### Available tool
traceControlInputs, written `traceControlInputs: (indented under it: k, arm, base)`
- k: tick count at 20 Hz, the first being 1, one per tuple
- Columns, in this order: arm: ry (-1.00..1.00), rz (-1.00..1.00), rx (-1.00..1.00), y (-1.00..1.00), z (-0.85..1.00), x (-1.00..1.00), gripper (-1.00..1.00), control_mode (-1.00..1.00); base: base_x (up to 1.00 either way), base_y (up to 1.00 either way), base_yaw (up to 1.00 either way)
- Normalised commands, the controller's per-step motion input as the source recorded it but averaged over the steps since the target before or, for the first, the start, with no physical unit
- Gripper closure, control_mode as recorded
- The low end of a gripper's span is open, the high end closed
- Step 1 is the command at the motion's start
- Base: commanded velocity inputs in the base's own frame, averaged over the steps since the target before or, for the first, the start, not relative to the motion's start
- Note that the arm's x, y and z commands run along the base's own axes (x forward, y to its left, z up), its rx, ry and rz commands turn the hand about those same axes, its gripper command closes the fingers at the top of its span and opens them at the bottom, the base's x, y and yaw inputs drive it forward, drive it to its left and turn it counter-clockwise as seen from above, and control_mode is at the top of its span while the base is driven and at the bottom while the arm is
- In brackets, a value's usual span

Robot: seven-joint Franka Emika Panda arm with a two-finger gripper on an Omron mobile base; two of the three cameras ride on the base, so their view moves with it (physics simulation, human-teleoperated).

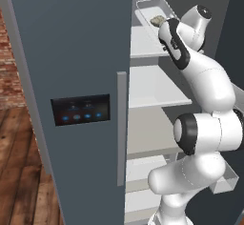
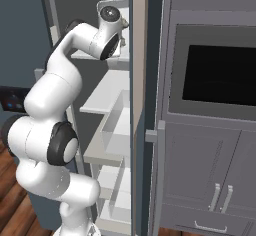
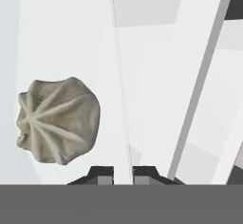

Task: Place two dumplings into each of the tupperware containers and then place the containers in the fridge.

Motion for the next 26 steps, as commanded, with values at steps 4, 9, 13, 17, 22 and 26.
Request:
traceControlInputs:
  k: [4,9,13,17,22,26]
  arm:
    - [0.0,0.0,0.0,0.0,0.0,0.0,-1.0,-1.0]
    - [0.0,0.0,0.0,0.0,0.0,0.0,-1.0,-1.0]
    - [0.0,0.0,0.0,0.0,0.0,0.0,-1.0,-1.0]
    - [0.0,0.0,0.0,0.0,0.0,-0.02,-1.0,-1.0]
    - [-0.11,0.0,0.0,0.0,0.0,-0.58,-1.0,-1.0]
    - [-0.13,0.0,0.0,0.01,0.01,-0.68,-1.0,-1.0]
  base:
    - [0.0,0.0,0.0]
    - [0.0,0.0,0.0]
    - [0.0,0.0,0.0]
    - [0.0,0.0,0.0]
    - [0.0,0.0,0.0]
    - [0.0,0.0,0.0]
